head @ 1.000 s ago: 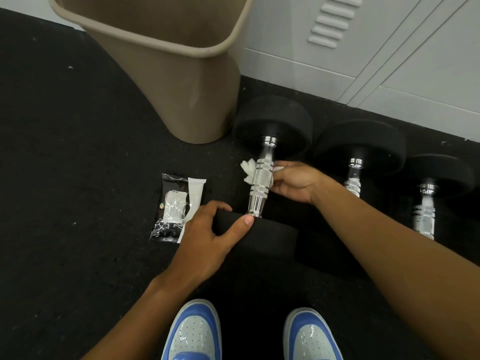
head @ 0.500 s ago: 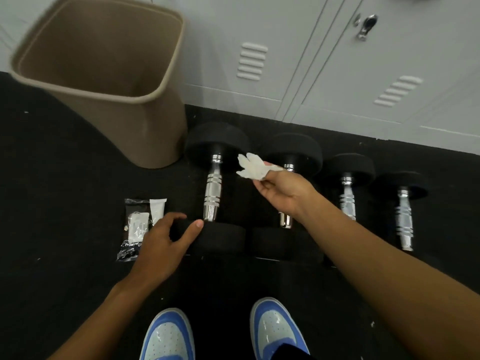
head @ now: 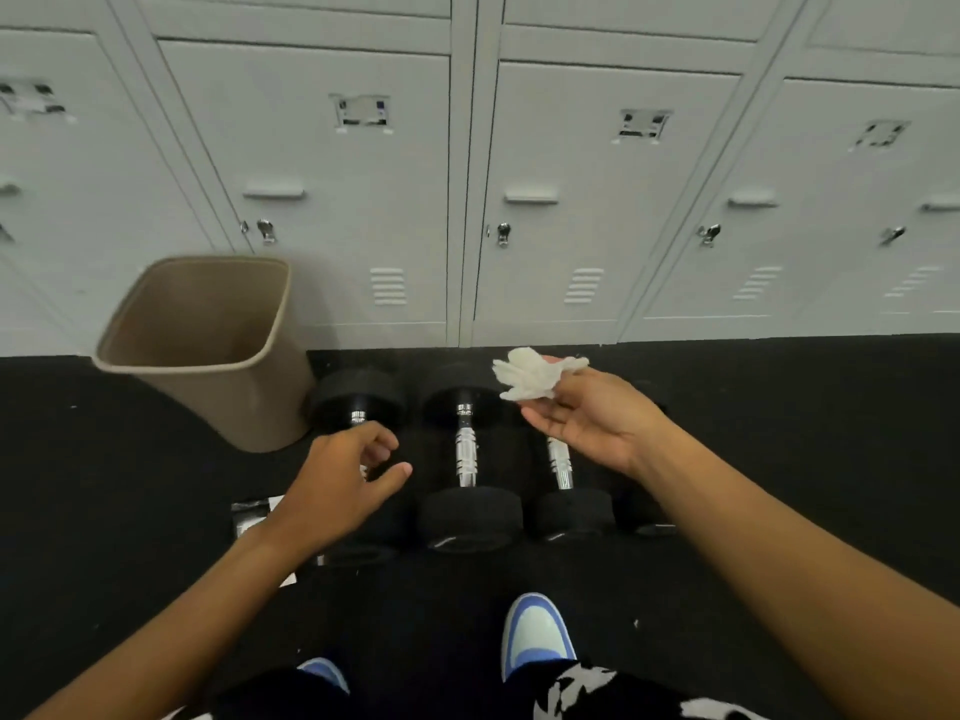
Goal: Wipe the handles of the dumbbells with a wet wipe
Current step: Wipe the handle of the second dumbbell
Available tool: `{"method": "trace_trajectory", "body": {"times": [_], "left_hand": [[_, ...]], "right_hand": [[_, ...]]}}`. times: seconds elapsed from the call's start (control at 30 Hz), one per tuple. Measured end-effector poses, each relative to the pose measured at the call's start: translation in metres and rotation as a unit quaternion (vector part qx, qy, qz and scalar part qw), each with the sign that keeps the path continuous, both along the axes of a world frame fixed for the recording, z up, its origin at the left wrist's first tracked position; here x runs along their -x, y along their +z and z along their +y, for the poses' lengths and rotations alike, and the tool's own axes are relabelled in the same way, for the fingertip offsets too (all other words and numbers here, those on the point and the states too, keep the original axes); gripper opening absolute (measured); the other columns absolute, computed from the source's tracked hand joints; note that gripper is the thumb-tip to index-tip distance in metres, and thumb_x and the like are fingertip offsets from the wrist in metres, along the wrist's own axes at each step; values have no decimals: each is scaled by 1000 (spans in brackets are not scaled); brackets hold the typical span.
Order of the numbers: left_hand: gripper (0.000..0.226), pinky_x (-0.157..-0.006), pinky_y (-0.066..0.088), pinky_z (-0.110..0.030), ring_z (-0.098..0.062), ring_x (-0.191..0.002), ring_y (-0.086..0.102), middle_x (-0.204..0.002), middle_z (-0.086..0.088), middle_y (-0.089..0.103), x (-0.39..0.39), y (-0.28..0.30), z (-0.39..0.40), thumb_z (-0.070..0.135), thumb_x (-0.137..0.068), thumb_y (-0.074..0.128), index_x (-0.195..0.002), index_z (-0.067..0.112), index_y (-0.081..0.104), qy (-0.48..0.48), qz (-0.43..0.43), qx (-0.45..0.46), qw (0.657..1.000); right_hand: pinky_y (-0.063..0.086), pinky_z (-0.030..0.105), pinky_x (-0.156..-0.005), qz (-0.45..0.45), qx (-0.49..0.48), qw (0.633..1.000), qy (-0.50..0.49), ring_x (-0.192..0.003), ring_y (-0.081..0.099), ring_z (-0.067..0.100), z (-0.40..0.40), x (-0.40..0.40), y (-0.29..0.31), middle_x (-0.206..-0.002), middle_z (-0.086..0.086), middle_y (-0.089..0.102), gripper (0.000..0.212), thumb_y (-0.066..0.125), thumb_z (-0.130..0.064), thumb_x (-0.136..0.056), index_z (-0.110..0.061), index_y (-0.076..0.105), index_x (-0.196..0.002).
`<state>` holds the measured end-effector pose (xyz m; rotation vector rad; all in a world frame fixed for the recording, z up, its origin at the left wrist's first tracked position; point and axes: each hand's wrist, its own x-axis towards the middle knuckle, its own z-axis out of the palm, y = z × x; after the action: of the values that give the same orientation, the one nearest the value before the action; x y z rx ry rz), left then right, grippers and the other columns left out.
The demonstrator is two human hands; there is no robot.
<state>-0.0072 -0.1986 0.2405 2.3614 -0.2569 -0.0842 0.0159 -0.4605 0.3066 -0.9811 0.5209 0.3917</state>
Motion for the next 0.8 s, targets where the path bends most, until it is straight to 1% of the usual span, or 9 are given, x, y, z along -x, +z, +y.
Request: {"method": "trace_trajectory", "body": {"times": [0.07, 0.2, 0.27, 0.37, 0.5, 0.6, 0.63, 0.7, 0.8], "left_hand": [[18, -64, 48, -17, -7, -74, 62, -77, 7, 64, 2, 15, -15, 24, -77, 77, -86, 25, 62, -14, -9, -5, 1000], [18, -65, 46, -15, -4, -73, 61, -78, 10, 63, 6, 25, -42, 26, -78, 75, -87, 29, 60, -50, -18, -16, 998], [17, -67, 49, -18, -5, -75, 61, -79, 9, 63, 8, 22, -52, 27, -79, 74, -89, 28, 61, -62, -12, -16, 998], [15, -71, 55, -26, -7, -77, 62, -81, 6, 65, 7, 9, -62, 26, -80, 73, -92, 21, 64, -79, -6, -15, 997], [13, -71, 55, -30, -8, -74, 62, -78, 4, 65, -5, -17, -67, 23, -80, 73, -89, 17, 66, -76, 1, -4, 997], [13, -71, 55, -29, -9, -75, 62, -79, 2, 65, -19, -40, -68, 22, -80, 72, -89, 15, 66, -73, 8, 8, 997], [13, -72, 55, -29, -8, -76, 62, -79, 2, 66, -23, -48, -68, 22, -80, 72, -89, 14, 66, -76, 10, 9, 997], [14, -73, 54, -28, -6, -78, 62, -80, 5, 66, -33, -64, -68, 23, -80, 72, -90, 15, 67, -82, 13, 8, 997], [16, -77, 53, -25, -5, -83, 61, -83, 8, 65, -43, -89, -67, 26, -81, 72, -93, 18, 66, -85, 20, 14, 996]], "right_hand": [[58, 35, -76, -9, -13, 1000, -10, -92, 68, 27, -12, 9, 10, -113, 17, 66, 31, 44, 4, -95, -5, 55, -122], [58, 30, -70, -29, -11, 998, -48, -87, 67, 26, -27, 18, 24, -103, 16, 66, 23, 45, 8, -92, -6, 58, -105], [57, 28, -68, -30, 1, 997, -67, -85, 66, 24, -31, 18, 23, -104, 15, 64, 26, 45, 10, -91, -3, 56, -110], [56, 27, -67, -15, 23, 997, -73, -85, 66, 23, -32, 12, 13, -113, 19, 62, 30, 47, 9, -88, 2, 52, -117], [55, 26, -70, -3, 38, 997, -66, -84, 66, 22, -28, 0, -16, -103, 16, 65, 15, 55, 1, -88, -2, 57, -102], [56, 26, -72, 19, 67, 996, -53, -87, 68, 23, -20, -17, -47, -103, 16, 67, 21, 60, -5, -88, -1, 58, -109], [56, 26, -71, 29, 85, 995, -48, -89, 68, 24, -16, -24, -59, -105, 17, 67, 21, 61, -6, -88, -2, 58, -108], [55, 25, -70, 37, 136, 990, -28, -94, 67, 23, -6, -37, -86, -108, 15, 67, 13, 63, -5, -86, -6, 62, -99], [55, 24, -70, 17, 204, 979, 11, -91, 66, 20, 9, -55, -123, -106, 14, 67, 10, 64, -1, -84, -9, 63, -90]]}}
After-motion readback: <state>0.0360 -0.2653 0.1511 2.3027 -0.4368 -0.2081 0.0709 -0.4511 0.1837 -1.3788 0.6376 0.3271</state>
